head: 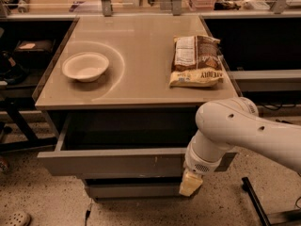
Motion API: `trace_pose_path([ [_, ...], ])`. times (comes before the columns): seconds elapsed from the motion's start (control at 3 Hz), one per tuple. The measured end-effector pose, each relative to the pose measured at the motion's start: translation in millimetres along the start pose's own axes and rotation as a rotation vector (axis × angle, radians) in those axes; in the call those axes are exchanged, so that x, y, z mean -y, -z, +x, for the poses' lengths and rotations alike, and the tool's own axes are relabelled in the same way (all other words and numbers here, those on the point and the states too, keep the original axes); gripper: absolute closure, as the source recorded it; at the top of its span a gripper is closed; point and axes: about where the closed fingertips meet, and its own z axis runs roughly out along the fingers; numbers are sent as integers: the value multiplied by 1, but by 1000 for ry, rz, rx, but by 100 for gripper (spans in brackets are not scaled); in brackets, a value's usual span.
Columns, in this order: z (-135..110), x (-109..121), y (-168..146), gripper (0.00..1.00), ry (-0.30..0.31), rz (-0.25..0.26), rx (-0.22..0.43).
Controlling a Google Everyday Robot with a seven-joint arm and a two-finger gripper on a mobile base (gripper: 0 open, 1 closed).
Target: Close top drawer
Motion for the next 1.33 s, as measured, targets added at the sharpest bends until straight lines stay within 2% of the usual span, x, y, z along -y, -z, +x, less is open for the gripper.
trace_pose_path([
  [0.33,0,0,0,0,0,0,0],
  [0.67,0,0,0,0,0,0,0],
  [1.0,0,0,0,13,0,0,0],
  [1.33,0,0,0,37,0,0,0],
])
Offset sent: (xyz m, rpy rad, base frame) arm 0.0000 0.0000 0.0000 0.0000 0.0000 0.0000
